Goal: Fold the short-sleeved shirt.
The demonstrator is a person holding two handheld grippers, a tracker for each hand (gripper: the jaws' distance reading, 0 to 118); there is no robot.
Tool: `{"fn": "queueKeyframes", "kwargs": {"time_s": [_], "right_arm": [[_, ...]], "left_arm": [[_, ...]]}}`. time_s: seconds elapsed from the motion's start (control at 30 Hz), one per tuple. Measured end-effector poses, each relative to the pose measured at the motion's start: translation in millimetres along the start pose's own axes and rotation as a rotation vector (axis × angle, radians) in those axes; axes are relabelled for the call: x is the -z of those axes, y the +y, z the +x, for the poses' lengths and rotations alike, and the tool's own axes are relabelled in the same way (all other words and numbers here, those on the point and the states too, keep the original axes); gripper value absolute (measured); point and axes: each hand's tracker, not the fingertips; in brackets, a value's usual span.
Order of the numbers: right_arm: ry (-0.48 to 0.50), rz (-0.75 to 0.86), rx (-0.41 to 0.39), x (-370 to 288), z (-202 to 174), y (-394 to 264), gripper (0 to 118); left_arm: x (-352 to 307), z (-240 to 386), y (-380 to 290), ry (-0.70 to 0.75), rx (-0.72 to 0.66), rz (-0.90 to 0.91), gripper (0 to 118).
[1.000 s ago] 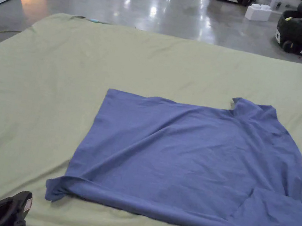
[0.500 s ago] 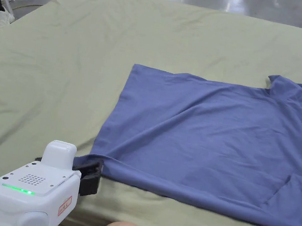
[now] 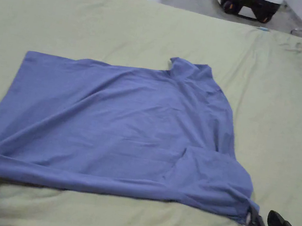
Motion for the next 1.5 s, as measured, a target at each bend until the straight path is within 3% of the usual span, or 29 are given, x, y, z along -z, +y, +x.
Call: {"fn": "queueKeyframes", "kwargs": {"time_s": [0.03, 0.07, 0.13, 0.17, 0.2, 0.23, 0.27, 0.3, 0.33, 0.4, 0.43, 0.57, 0.73, 0.93, 1.0, 1.1, 1.27, 1.4, 1.43, 1.47, 1.5], "right_arm": [[0.035, -0.029, 0.025, 10, 6, 3, 110], [0.066, -0.099, 0.042, 23, 10, 6, 115], [0.074, -0.104, 0.067, 39, 15, 9, 114], [0.126, -0.15, 0.072, 48, 17, 9, 111], [0.157, -0.206, 0.055, 57, 17, 11, 86], [0.169, -0.242, 0.034, 61, 16, 10, 21], [0.211, -0.24, 0.034, 62, 17, 8, 3], [0.218, -0.259, 0.05, 66, 17, 4, 3], [0.131, -0.259, 0.058, 61, 13, -1, 3], [0.201, -0.31, 0.125, 62, 16, -8, 3], [0.173, -0.293, 0.121, 59, 15, -10, 3], [0.157, -0.223, 0.03, 43, 9, 6, 3], [0.169, -0.113, -0.079, 38, 1, 80, 3], [0.177, -0.132, -0.163, 116, -6, 176, 3], [0.175, -0.221, -0.186, 161, -9, 194, 3], [0.174, -0.375, -0.186, 222, -20, 189, 3], [0.135, -0.513, -0.319, 280, -45, 152, 3], [0.119, -0.504, -0.251, 292, -40, 134, 4], [0.1, -0.446, -0.231, 284, -35, 135, 15], [0.003, -0.381, -0.236, 273, -33, 139, 46], [-0.041, -0.326, -0.22, 262, -29, 143, 98]], "left_arm": [[3, -1, -1, 0.001, 0.005, -0.002, 5], [5, -1, -1, 0.003, 0.013, -0.007, 5], [8, -2, 0, 0.003, 0.02, -0.014, 5], [2, 11, 5, 0.004, 0.022, -0.016, 5], [1, 12, 6, 0.007, 0.022, -0.016, 5], [1, 12, 6, 0.007, 0.019, -0.019, 5], [2, 12, 7, 0.007, 0.014, -0.022, 5], [-2, 14, 8, 0.007, 0.011, -0.024, 5], [-2, 14, 8, 0.006, 0.012, -0.024, 5], [2, 16, 5, 0.013, 0.037, -0.046, 5], [1, 14, 5, 0.01, 0.035, -0.056, 5], [-8, 11, 18, -0.005, 0.008, -0.059, 5], [-18, 5, 76, -0.068, 0.018, -0.052, 5], [47, -19, 157, -0.104, -0.003, -0.138, 5], [88, -29, 170, -0.101, -0.015, -0.196, 5], [142, -33, 169, -0.109, -0.018, -0.322, 5], [209, -33, 133, -0.082, 0.014, -0.512, 5], [206, -39, 131, -0.091, -0.09, -0.437, 10], [199, -41, 135, -0.064, -0.115, -0.406, 24], [186, -42, 140, -0.001, -0.112, -0.362, 60], [170, -42, 144, 0.017, -0.092, -0.309, 113]]}}
